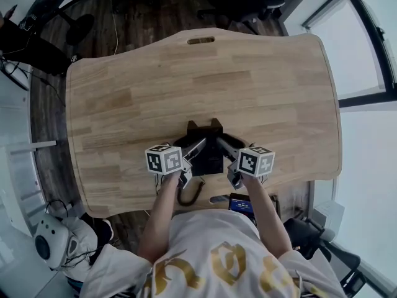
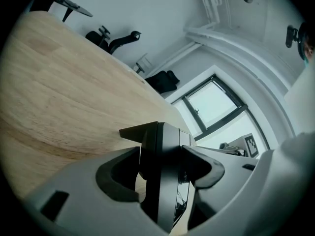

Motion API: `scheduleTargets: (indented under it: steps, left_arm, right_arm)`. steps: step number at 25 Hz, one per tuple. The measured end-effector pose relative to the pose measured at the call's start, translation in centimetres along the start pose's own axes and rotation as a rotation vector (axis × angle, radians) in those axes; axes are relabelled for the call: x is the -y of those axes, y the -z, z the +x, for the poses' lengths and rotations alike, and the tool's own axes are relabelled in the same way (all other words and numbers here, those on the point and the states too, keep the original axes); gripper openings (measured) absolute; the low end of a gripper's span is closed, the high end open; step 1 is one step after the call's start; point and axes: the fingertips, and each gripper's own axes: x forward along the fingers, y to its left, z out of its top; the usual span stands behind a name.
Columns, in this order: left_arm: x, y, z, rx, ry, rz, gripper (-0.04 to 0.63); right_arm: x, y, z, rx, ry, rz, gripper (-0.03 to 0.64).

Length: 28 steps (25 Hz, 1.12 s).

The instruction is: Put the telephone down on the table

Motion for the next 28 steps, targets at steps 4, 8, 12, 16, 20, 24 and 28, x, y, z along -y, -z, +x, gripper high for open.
scheduleTargets:
  steps: [4, 8, 12, 16, 20, 24, 28]
  left_arm:
    - [0.0, 0.2, -0.5, -0.006, -0.065, 0.042, 0.255]
    - [-0.1, -0.1, -1.7, 0.015, -0.11, 0.071, 0.265]
    - [0.9, -1.3, -3.4, 0.083, -0.13, 0.112, 0.265]
    - [2.2, -1.9, -5.1, 0.136, -0.141, 0.153, 0.264]
    - [3.8, -1.6, -6.6, 0.159, -0.146, 0.207, 0.263]
    - [5.1, -1.0, -7.9, 0.183, -0.154, 0.268, 0.17]
    - [6.5, -0.9, -8.9, 0.212, -0.164, 0.337, 0.126]
  right_arm:
    - [-0.3, -0.2, -1.6, 0.041, 0.017, -0.022, 0.101]
    - [-0.8, -0.3, -2.8, 0.073, 0.015, -0.021, 0.1]
    - [-1.9, -0.7, -4.1, 0.109, 0.024, -0.052, 0.095]
    - [-3.3, -1.1, -5.4, 0.156, 0.035, -0.099, 0.076]
    - [-4.7, -0.9, -6.8, 0.193, 0.033, -0.157, 0.036]
    - [-6.0, -0.6, -7.9, 0.221, 0.014, -0.18, 0.026]
    - [-7.0, -0.4, -8.8, 0.223, 0.049, -0.259, 0.021]
